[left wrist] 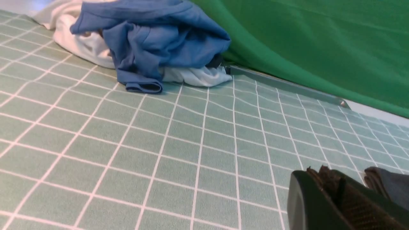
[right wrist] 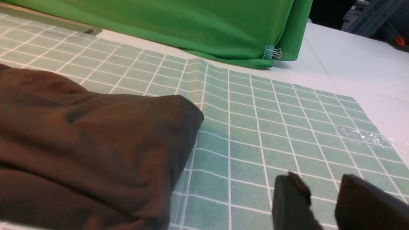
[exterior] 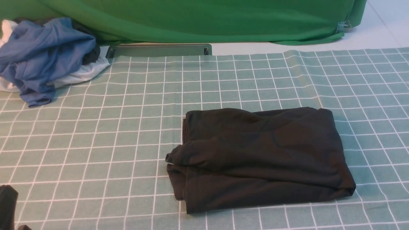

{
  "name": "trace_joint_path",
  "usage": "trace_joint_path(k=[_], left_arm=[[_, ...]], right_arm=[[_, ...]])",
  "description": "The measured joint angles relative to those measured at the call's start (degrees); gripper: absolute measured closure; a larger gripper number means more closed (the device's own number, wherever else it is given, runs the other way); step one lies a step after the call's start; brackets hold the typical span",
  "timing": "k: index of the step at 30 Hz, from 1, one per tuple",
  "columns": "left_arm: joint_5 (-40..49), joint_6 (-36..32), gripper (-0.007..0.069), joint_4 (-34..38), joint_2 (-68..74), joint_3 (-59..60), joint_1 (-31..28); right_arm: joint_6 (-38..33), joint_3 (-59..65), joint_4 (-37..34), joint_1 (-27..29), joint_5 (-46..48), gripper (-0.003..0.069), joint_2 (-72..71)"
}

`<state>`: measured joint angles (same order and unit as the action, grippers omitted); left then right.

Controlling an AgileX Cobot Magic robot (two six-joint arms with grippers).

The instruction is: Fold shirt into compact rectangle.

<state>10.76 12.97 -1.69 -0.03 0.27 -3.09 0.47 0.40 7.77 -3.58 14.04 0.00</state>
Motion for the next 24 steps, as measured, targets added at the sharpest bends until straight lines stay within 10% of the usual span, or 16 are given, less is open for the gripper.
trace_joint_path(k=[24], left_arm=[[3.47, -0.07, 0.0607, -0.96, 0.00, 0.00, 2.99]], right_arm=[[0.00, 0.00, 0.00, 0.00, 0.00, 0.0420, 0.00]])
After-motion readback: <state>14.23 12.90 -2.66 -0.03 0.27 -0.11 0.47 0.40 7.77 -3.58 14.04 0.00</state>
